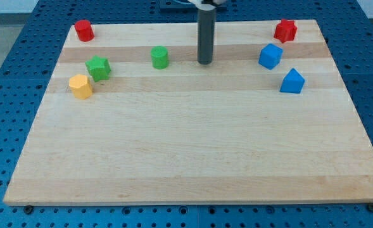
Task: Push the red circle to the top left corner of the board
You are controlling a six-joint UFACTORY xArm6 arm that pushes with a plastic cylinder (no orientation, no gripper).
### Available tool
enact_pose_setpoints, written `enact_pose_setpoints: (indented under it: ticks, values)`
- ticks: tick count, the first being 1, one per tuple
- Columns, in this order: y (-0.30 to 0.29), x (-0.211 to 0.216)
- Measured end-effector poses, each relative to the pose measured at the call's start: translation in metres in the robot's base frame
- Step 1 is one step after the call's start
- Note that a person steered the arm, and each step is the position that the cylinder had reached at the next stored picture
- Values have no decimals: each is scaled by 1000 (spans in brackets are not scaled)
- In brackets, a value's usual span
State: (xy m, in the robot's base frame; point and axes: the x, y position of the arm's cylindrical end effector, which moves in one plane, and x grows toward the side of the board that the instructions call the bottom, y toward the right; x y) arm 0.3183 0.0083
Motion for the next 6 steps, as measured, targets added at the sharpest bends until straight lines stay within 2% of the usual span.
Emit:
enact_pose_setpoints:
  ticks: [1,2,3,4,5,6]
  values:
    - [-41,11]
    - [-51,-2]
    - [-71,-39]
    - [-137,-66]
    - [-231,-82]
    - [-310,-74]
